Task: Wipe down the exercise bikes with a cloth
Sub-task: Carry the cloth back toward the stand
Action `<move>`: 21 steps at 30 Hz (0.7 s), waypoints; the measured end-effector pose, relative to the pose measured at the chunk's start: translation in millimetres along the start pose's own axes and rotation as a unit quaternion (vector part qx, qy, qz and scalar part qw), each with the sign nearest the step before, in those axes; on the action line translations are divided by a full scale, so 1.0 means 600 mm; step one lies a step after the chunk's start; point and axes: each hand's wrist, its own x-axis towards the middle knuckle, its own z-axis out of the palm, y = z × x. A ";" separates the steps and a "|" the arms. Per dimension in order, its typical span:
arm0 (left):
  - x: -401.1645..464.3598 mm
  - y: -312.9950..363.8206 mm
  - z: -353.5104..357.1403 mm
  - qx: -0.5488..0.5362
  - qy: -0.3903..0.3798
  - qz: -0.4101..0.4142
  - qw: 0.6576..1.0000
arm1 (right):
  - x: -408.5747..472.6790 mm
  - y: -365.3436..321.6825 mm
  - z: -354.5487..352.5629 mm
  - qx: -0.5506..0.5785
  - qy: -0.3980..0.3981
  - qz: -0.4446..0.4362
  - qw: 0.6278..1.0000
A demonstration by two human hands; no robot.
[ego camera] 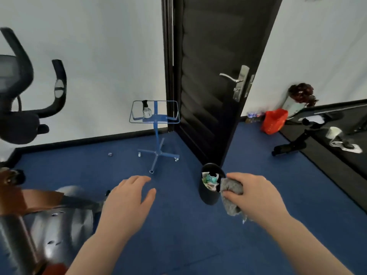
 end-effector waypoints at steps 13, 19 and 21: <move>0.335 -0.123 -0.015 -0.016 0.038 -0.100 0.994 | 0.409 -0.144 0.044 0.055 -0.039 -0.095 0.993; 0.511 -0.169 -0.026 -0.039 0.042 -0.094 0.994 | 0.571 -0.191 0.065 0.080 -0.045 -0.093 0.991; 0.558 -0.167 -0.020 -0.058 0.043 -0.087 0.994 | 0.614 -0.199 0.070 0.072 -0.055 -0.092 0.992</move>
